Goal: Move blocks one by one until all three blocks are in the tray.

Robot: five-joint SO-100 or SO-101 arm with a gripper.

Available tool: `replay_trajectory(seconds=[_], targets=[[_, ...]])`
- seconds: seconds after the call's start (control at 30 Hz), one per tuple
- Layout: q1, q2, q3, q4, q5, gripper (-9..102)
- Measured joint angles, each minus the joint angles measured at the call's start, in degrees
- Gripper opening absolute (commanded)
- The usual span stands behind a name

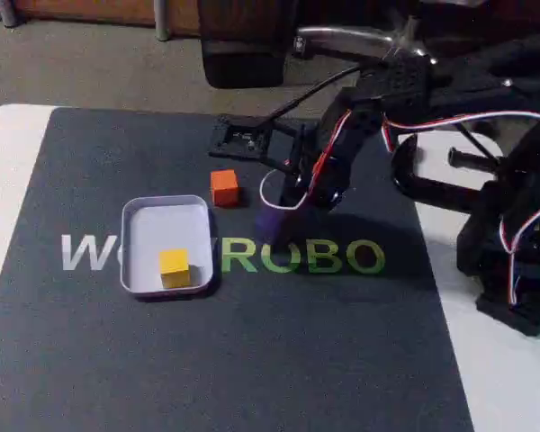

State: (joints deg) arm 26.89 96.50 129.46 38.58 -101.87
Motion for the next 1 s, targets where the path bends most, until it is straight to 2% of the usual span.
replay_trajectory(seconds=[0.83,1.0], targets=[[-2.0,-7.9,-4.9,-3.3,4.7,25],[-1.7,-7.9,-5.3,-3.3,4.7,20]])
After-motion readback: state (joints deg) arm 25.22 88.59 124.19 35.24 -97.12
